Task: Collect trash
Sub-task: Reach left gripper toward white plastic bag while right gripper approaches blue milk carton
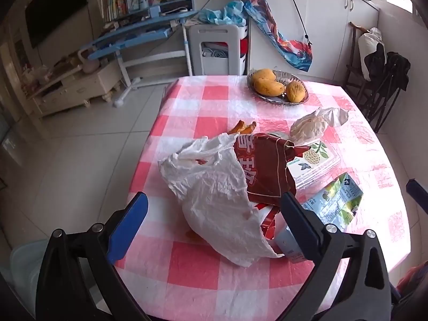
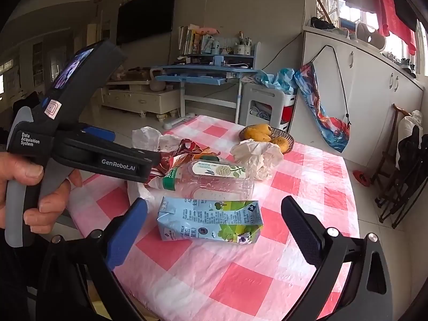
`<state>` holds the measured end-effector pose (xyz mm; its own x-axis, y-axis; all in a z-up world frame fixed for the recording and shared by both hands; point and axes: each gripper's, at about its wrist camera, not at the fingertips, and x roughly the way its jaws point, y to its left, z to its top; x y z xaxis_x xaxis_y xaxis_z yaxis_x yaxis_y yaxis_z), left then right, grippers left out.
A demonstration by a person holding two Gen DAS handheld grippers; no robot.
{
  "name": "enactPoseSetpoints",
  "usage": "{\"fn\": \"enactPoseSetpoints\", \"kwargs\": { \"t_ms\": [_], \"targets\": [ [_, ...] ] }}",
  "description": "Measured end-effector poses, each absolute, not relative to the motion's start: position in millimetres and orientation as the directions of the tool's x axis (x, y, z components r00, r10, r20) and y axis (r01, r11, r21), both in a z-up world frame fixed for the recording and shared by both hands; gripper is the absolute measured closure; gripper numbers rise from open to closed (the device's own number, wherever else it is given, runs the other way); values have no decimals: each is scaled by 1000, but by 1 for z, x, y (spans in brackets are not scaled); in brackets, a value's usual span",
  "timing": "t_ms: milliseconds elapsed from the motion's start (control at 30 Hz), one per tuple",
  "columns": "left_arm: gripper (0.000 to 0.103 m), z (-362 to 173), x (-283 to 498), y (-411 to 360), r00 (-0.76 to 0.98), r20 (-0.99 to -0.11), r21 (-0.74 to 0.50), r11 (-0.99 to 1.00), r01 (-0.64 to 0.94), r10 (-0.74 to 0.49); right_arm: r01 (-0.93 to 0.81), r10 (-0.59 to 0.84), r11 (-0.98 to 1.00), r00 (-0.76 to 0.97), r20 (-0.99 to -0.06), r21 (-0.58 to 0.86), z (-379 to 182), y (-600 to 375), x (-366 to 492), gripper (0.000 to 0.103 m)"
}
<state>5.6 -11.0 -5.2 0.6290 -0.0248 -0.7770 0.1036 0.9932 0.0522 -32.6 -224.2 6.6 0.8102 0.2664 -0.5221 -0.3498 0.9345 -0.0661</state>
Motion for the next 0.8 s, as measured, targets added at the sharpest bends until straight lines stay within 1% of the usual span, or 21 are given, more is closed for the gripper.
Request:
{"fn": "enactPoseSetpoints", "kwargs": {
  "t_ms": [167, 800],
  "targets": [
    [7, -4, 4, -10, 639, -768, 43, 994, 99, -31, -354, 266, 933, 808, -526, -71, 1, -224, -28, 7],
    [7, -7, 8, -14, 627, -778, 52, 992, 115, -32, -373, 265, 924, 789, -554, -89, -6, -217, -25, 7]
  ]
}}
